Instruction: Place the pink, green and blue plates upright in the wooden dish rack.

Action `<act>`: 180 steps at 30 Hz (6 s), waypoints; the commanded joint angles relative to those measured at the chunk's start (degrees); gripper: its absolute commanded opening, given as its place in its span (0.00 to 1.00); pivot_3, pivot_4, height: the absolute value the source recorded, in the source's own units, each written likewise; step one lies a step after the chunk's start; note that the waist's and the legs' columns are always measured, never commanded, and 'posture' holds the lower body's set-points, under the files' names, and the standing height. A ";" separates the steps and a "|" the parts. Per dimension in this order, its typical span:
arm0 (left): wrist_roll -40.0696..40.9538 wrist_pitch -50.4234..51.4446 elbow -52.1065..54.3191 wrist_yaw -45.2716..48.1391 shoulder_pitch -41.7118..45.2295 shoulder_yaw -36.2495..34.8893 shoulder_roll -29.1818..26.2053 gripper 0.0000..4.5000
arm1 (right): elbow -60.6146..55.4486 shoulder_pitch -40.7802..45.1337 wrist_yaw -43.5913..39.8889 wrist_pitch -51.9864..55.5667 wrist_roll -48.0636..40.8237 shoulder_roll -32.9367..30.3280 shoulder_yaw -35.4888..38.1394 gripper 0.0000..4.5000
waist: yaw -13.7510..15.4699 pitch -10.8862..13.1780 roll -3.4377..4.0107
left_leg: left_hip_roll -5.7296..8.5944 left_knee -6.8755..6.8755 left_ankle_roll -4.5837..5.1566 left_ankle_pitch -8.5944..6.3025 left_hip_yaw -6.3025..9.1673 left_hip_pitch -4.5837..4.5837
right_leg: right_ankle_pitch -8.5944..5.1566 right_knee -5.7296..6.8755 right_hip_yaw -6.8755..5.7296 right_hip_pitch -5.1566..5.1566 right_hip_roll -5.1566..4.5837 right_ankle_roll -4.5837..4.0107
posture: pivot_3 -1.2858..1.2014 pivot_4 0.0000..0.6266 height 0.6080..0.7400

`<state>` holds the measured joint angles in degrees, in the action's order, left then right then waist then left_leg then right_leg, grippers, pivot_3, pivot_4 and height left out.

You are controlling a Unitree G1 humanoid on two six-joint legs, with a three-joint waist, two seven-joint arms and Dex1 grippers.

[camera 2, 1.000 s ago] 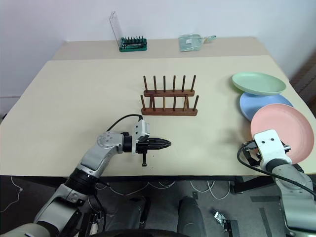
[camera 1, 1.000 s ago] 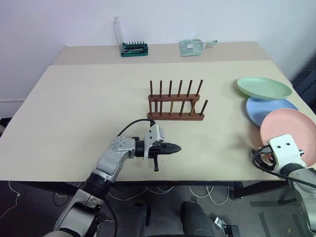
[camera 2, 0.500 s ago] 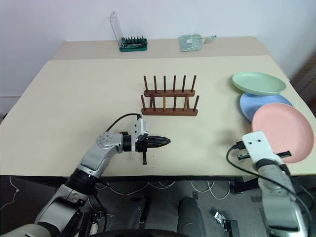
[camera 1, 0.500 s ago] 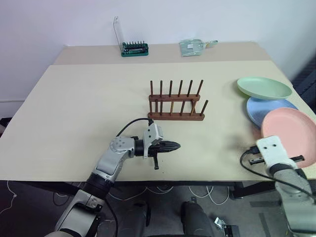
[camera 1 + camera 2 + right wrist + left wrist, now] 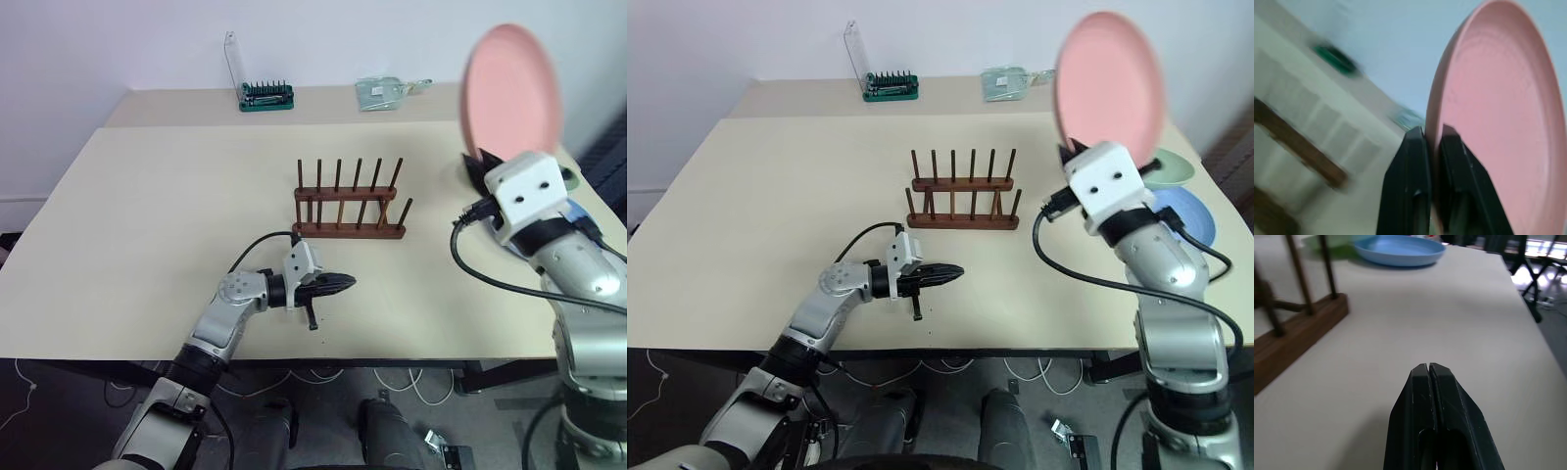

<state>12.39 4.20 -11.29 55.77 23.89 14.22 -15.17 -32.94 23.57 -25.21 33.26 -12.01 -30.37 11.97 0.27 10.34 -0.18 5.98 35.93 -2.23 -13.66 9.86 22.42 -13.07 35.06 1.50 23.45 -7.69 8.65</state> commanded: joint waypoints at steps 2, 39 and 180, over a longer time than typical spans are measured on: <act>0.93 -0.04 2.01 -1.99 0.14 -3.91 -1.85 0.00 | 3.23 10.63 -2.28 11.14 -21.13 4.43 7.14 0.01 | 0.01 0.00 0.02 | -0.01 -0.02 0.00 0.00 0.03 -0.01 | 0.01 0.00 0.00 0.01 0.01 -0.02 | 0.52 0.24 1.00; 2.16 4.44 11.32 -5.90 -5.69 -4.42 -4.16 0.00 | 27.96 19.41 8.83 15.44 -38.89 3.19 12.52 0.86 | -1.01 0.00 0.10 | 0.03 -0.13 0.00 0.00 0.00 0.01 | 0.02 0.08 -0.01 0.15 0.00 -0.02 | 0.52 0.24 1.00; 7.76 15.21 26.27 -7.52 -10.37 -5.60 -6.35 0.00 | 24.71 -0.05 -8.25 1.91 -16.70 -25.35 4.45 1.00 | 0.04 0.09 0.17 | 0.00 -0.03 0.13 -0.08 -0.28 0.08 | 0.02 -0.05 0.15 0.17 -0.02 -0.03 | 0.52 0.24 1.00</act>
<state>18.95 18.96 12.52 47.95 12.39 8.81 -21.12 -8.85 23.96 -33.17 38.64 -33.69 -54.38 17.82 0.31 10.43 -0.01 5.97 35.89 -2.10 -13.74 9.56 22.49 -13.05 35.04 1.66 23.65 -7.70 8.62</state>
